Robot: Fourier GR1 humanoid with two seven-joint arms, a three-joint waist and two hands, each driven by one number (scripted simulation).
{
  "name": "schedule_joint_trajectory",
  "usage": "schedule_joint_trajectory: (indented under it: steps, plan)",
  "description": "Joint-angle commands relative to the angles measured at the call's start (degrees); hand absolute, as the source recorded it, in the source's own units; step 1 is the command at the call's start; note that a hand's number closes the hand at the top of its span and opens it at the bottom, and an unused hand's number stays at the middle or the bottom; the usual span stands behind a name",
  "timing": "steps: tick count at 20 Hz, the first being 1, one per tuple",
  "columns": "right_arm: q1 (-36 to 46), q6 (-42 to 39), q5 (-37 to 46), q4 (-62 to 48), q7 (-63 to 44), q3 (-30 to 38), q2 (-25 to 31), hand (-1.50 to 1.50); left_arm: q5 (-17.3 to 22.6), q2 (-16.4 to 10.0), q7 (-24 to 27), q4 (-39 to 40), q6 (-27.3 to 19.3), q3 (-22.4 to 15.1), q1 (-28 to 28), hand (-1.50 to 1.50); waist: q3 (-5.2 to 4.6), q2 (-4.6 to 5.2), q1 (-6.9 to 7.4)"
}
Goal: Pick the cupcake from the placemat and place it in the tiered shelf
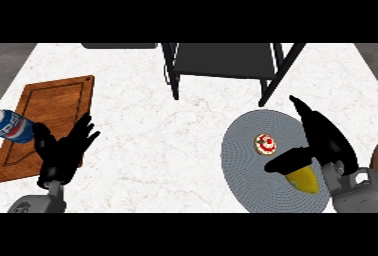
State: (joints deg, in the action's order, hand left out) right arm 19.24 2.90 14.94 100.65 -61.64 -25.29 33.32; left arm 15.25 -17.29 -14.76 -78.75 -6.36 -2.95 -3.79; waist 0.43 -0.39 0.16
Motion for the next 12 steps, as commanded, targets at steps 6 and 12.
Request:
schedule_joint_trajectory:
  steps: [6,12]
  plan:
    - [0.8,-1.1,7.6,-3.7,-6.9,-1.7,-7.3,-1.50,-0.1,1.3,2.0,4.4,3.5,0.7,1.4,0.00,-0.47,0.44,-0.01]
    - [1.8,-1.9,11.3,-10.1,-4.3,0.4,-9.4,-1.50,-1.3,1.5,-0.8,2.4,1.9,1.2,0.1,0.00,-0.44,0.42,0.04]
